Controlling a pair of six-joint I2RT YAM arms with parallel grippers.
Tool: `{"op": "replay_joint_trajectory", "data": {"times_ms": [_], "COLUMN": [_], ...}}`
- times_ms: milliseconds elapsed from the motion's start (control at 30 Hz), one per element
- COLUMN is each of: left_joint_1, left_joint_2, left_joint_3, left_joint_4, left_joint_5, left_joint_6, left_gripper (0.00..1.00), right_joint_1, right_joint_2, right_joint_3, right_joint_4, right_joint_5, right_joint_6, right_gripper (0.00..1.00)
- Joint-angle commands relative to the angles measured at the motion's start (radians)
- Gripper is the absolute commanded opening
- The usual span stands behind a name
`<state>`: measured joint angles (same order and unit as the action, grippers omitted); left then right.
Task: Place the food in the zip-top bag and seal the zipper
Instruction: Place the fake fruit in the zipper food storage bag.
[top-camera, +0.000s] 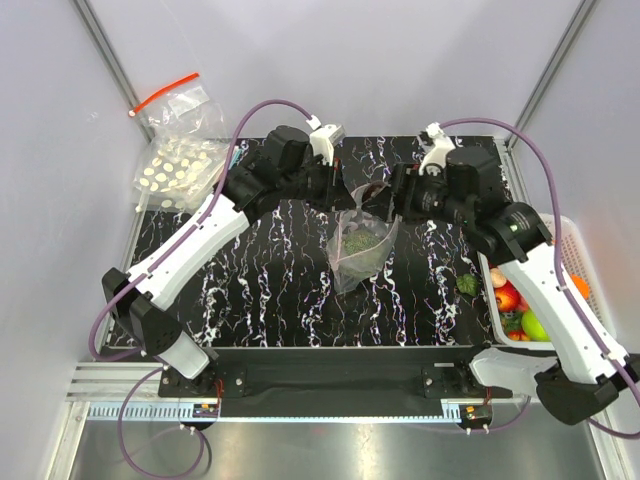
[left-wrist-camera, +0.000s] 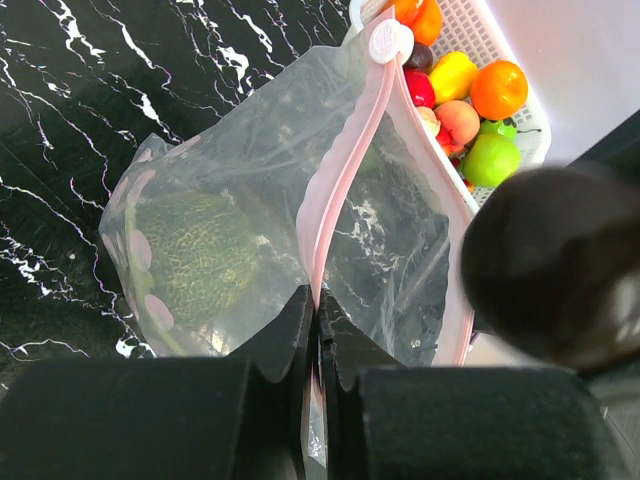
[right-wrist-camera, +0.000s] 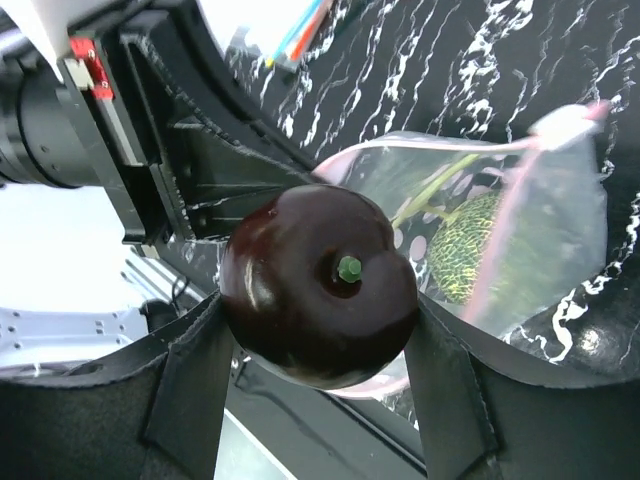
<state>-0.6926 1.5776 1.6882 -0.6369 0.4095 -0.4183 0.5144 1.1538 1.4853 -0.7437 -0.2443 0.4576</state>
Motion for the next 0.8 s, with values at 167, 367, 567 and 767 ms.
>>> {"op": "replay_joint_trajectory", "data": {"times_ms": [167, 367, 567, 767], "left_joint_1": [-0.002, -0.001, 0.002, 0.011], "left_joint_2": [-0.004, -0.004, -0.001, -0.004], "left_joint_3": [0.062, 0.061, 0.057, 0.045], "left_joint_4": [0.019, 0.016, 0.016, 0.013], "left_joint_5": [-0.014, -0.012, 0.014, 0.014], "left_joint_6": [0.013, 0.013, 0.007, 0.012], "left_gripper": [0.07, 0.07, 0.07, 0.07], "right_joint_1": [0.087, 0.093, 0.095, 0.093], "right_joint_2": [0.06, 0.101, 0.09, -0.015], "right_joint_3": [0.087, 0.11, 0.116, 0.102], "right_joint_4": [-0.063, -0.105, -0.1, -0.129], "right_joint_5": [0.188, 0.181, 0.206, 0.425], "right_joint_6": [-0.051, -0.066, -0.062, -0.008], "right_gripper": [0.56, 0.94, 0.95, 0.86]}}
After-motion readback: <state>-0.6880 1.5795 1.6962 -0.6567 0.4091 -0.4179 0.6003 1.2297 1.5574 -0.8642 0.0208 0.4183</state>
